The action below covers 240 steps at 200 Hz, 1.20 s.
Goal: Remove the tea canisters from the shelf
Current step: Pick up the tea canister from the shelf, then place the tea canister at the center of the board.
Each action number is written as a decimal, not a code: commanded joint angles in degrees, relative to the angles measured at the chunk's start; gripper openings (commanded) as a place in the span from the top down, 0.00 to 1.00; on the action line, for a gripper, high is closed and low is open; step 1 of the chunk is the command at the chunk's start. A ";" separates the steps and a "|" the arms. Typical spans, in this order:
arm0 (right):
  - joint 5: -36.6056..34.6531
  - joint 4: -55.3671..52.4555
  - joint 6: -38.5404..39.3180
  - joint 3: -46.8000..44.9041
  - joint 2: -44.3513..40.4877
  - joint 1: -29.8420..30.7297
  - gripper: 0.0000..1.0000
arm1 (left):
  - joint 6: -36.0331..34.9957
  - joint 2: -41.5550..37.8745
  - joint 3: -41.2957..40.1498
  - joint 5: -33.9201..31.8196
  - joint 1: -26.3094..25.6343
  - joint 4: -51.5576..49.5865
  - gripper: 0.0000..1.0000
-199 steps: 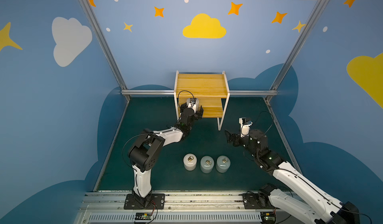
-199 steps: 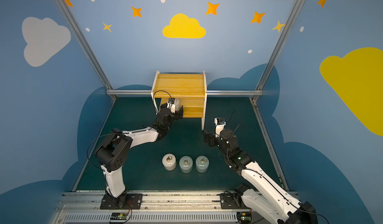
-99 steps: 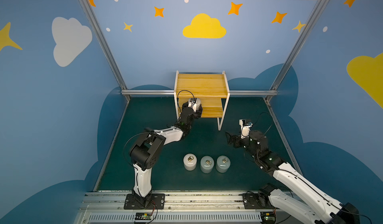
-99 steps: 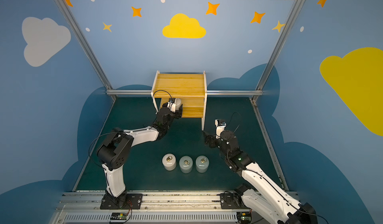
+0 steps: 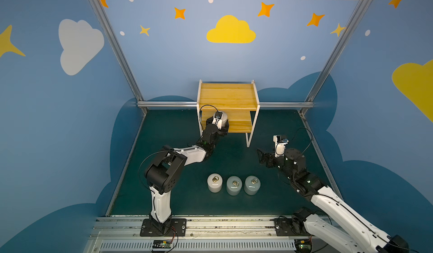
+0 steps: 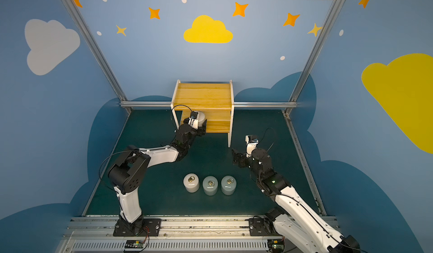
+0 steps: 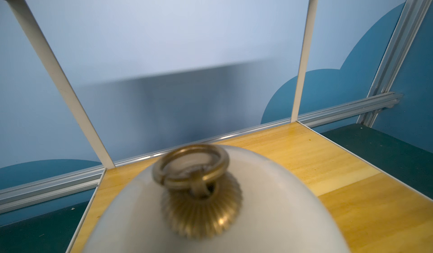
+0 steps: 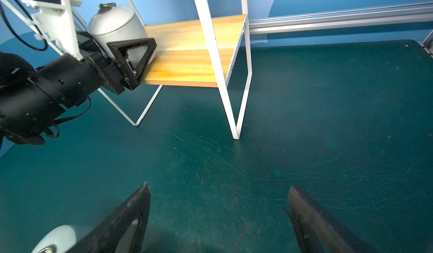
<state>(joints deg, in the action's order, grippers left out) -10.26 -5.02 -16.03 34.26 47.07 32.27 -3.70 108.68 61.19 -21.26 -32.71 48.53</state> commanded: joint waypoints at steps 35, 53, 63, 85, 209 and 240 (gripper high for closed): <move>-0.48 -1.77 0.56 -0.58 -2.31 -0.63 0.06 | -1.33 -7.77 -5.85 -0.37 -2.76 1.91 0.37; -0.62 -1.99 0.67 -0.68 -3.08 -0.63 0.06 | -0.93 -11.10 -8.50 -0.92 -3.51 1.92 0.37; -0.66 -2.17 0.81 -0.64 -3.46 -0.72 0.06 | -0.58 -13.40 -10.30 -1.17 -3.92 1.62 0.37; -0.68 -2.53 0.96 -0.69 -4.14 -0.74 0.06 | 0.78 -19.26 -14.46 -2.14 -4.42 0.07 0.38; -0.64 -4.03 1.79 -0.88 -6.90 -0.94 0.06 | 4.88 -50.00 -37.75 -15.03 -11.36 -13.96 0.42; -0.46 -4.38 1.60 -1.01 -7.41 -0.98 0.06 | 5.49 -54.94 -40.72 -17.01 -12.46 -17.81 0.42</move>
<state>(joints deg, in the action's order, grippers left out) -10.39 -8.14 -14.70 33.41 40.71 31.59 0.40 57.67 20.99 -34.37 -44.47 30.59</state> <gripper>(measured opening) 0.941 0.795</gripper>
